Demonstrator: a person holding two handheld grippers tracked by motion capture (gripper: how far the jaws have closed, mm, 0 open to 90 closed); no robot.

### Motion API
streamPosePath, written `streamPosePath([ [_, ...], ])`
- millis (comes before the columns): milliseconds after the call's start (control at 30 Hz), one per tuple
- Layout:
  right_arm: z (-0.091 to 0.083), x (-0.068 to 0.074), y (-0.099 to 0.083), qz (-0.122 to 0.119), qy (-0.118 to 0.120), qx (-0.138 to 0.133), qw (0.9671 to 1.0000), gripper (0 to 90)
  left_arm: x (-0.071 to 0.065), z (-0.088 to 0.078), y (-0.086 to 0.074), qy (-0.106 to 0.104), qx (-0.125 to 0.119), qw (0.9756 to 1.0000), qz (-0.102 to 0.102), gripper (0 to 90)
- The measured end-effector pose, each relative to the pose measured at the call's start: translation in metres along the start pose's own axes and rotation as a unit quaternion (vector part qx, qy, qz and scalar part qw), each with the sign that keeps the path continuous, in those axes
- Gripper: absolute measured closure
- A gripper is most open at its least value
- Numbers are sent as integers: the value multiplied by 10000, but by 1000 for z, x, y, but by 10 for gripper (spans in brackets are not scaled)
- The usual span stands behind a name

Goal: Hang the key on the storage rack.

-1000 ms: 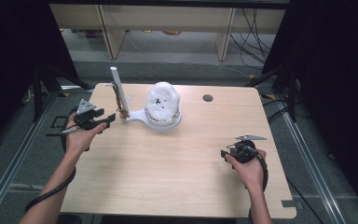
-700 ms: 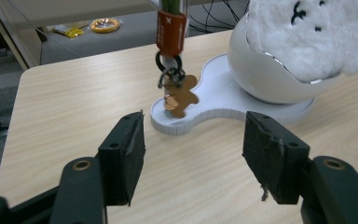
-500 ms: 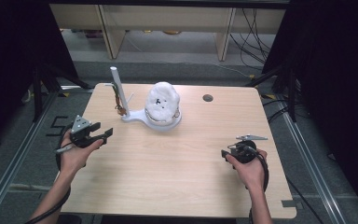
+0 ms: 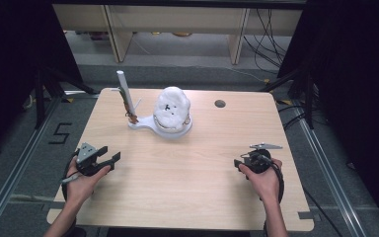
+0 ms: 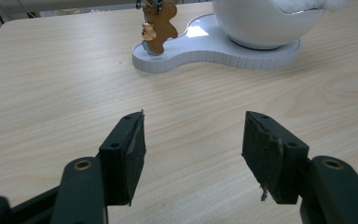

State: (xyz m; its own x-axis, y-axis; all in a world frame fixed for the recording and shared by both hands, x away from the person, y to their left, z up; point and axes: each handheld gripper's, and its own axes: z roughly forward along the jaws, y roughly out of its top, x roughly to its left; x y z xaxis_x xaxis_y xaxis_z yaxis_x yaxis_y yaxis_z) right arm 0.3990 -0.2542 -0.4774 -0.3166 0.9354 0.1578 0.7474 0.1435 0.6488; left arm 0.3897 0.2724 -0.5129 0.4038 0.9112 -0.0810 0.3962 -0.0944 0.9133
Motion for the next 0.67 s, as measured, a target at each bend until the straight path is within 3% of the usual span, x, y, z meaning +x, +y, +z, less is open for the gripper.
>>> streamPosePath([
  [133, -1, 1, -1, -41, 80, 22, 10000, 537, -1, -1, -9, 20, 1, 10000, 12, 388],
  [233, 1, 2, -1, 115, 62, -31, 9999, 537, -1, -2, -12, 20, -40, 10000, -46, 386],
  [433, 0, 1, -2, 67, 111, -30, 9999, 536, -2, -3, -12, 66, -43, 9999, 99, 380],
  [467, 1, 2, -3, 56, -21, -31, 10000, 536, -3, -2, -12, 61, -48, 9999, 120, 379],
  [500, 0, 3, -3, 110, 69, -29, 9999, 536, -3, -2, -12, 66, -35, 9999, 127, 377],
  [600, 3, 3, -3, 36, 70, -20, 10000, 534, -2, -3, -12, 96, -48, 9999, 36, 361],
  [633, 3, 7, -4, 251, 128, -65, 9996, 533, -1, -2, -13, 74, -84, 9999, -1, 360],
  [667, 3, 6, -3, 203, 126, -53, 9997, 532, 0, -2, -13, 82, -98, 9999, -35, 360],
])
